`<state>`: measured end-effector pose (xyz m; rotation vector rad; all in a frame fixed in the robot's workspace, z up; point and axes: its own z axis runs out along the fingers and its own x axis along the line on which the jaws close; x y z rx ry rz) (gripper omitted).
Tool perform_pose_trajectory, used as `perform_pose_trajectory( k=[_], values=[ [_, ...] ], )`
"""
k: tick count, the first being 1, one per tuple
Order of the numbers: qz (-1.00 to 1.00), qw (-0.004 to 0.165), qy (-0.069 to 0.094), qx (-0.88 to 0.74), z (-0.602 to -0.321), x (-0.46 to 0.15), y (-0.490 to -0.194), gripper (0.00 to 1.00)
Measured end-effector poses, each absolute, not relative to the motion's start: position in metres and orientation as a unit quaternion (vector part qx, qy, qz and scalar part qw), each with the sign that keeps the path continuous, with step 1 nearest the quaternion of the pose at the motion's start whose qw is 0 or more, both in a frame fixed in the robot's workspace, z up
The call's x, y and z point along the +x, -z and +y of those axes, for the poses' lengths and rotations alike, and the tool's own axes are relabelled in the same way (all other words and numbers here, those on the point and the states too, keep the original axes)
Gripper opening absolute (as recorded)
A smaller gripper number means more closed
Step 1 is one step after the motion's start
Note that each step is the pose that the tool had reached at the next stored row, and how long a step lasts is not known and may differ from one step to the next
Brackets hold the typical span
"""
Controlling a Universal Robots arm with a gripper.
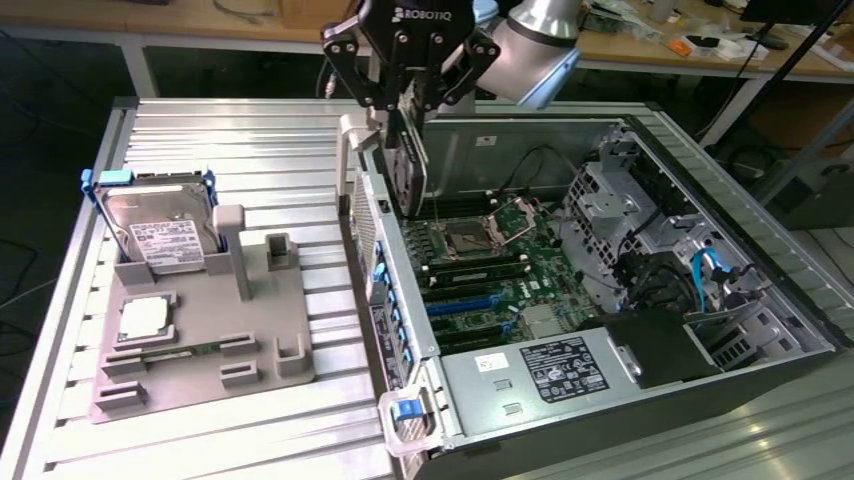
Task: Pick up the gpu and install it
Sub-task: 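Pick up the gpu and move the gpu toward the slot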
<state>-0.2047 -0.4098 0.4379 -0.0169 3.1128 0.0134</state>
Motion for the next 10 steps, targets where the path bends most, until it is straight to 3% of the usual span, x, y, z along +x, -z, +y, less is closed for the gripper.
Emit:
perform_pose_trajectory(
  k=[10],
  values=[
    [1.0,0.017,-0.004,-0.005,-0.41,-0.171,-0.434,0.27]
  ],
)
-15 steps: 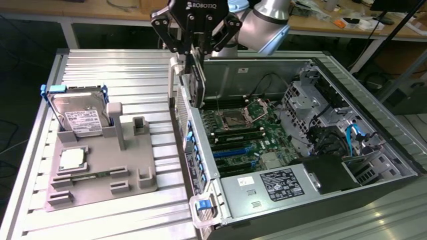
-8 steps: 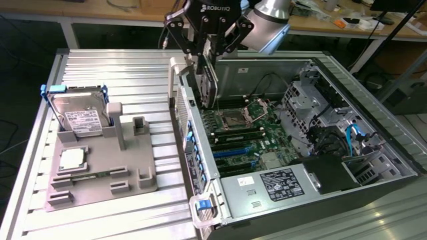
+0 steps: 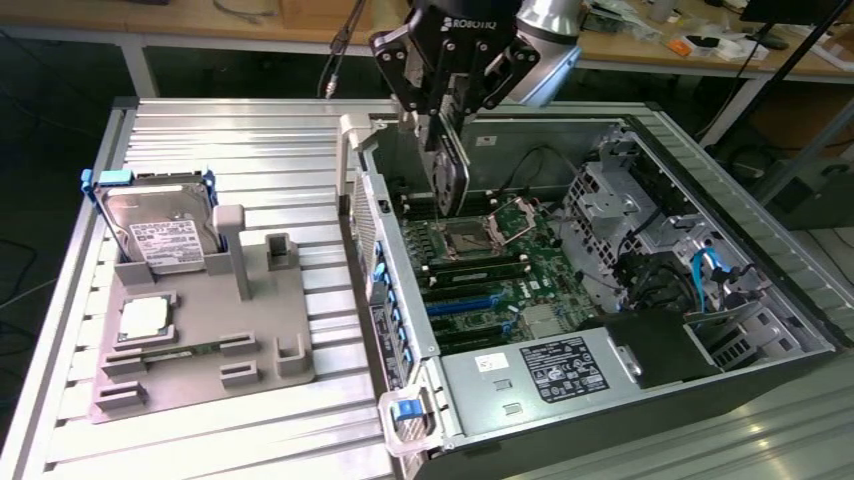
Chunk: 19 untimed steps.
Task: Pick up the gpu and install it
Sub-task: 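Pick up the gpu and move the gpu toward the slot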
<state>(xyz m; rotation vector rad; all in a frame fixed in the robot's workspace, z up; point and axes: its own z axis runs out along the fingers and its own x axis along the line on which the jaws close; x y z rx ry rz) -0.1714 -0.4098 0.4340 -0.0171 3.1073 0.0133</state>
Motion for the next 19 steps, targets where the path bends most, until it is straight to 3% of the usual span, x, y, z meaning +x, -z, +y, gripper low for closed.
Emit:
perform_pose_trajectory(
  k=[19],
  values=[
    [1.0,0.022,-0.004,-0.006,-0.41,-0.108,-0.427,0.27]
  ],
)
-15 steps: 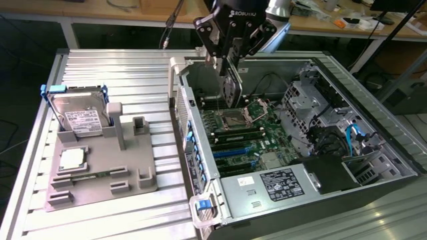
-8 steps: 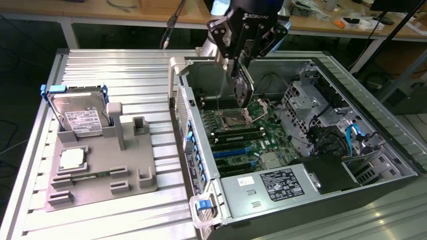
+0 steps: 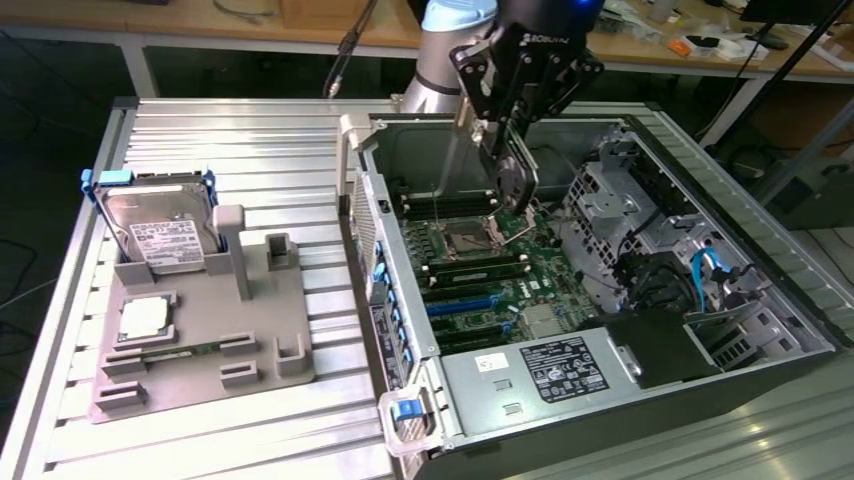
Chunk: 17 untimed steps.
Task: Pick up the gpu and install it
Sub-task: 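Pick up the gpu and move the gpu toward the slot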
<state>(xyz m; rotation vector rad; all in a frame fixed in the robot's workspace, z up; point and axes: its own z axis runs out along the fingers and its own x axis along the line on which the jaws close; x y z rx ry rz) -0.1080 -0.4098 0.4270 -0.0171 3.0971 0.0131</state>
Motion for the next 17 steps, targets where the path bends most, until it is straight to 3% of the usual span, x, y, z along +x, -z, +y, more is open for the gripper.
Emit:
perform_pose_trajectory(
  k=[17],
  values=[
    [1.0,0.023,-0.004,-0.005,-0.41,-0.089,-0.424,0.27]
  ],
)
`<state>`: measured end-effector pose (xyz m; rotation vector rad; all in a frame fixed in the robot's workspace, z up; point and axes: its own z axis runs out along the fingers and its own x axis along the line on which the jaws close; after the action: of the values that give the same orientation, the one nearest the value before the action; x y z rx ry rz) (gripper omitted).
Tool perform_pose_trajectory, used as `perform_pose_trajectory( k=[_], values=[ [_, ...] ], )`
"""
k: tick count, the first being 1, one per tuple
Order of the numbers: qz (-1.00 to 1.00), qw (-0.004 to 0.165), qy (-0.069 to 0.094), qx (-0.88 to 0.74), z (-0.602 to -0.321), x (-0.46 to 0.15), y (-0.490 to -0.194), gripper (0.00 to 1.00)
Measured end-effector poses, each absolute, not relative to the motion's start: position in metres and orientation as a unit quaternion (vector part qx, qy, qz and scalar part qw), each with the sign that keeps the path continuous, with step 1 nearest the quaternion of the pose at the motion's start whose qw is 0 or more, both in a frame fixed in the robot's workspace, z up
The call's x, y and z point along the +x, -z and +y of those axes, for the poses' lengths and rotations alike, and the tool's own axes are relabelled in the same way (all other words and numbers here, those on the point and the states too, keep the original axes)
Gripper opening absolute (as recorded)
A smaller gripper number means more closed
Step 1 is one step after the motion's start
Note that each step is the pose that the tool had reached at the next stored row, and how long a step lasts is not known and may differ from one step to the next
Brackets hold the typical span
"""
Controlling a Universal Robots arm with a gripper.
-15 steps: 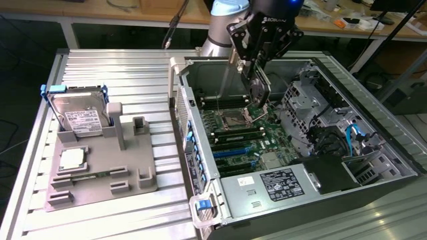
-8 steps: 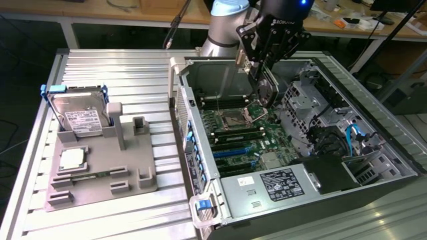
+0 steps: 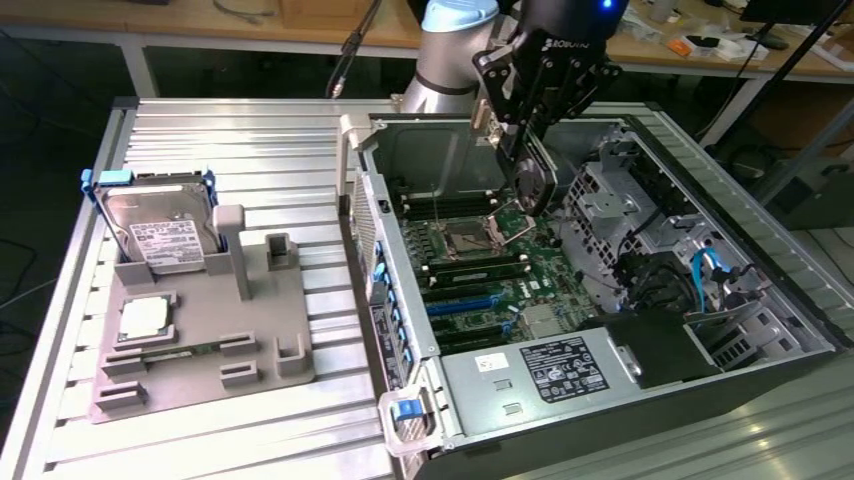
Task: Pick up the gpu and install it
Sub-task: 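Insert the gpu into the slot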
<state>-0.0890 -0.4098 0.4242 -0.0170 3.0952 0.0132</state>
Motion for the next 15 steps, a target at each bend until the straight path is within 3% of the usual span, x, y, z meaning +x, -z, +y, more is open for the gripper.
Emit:
perform_pose_trajectory(
  k=[15],
  values=[
    [0.997,0.023,-0.006,-0.079,-0.4098,-0.089,-0.4241,0.27]
  ],
)
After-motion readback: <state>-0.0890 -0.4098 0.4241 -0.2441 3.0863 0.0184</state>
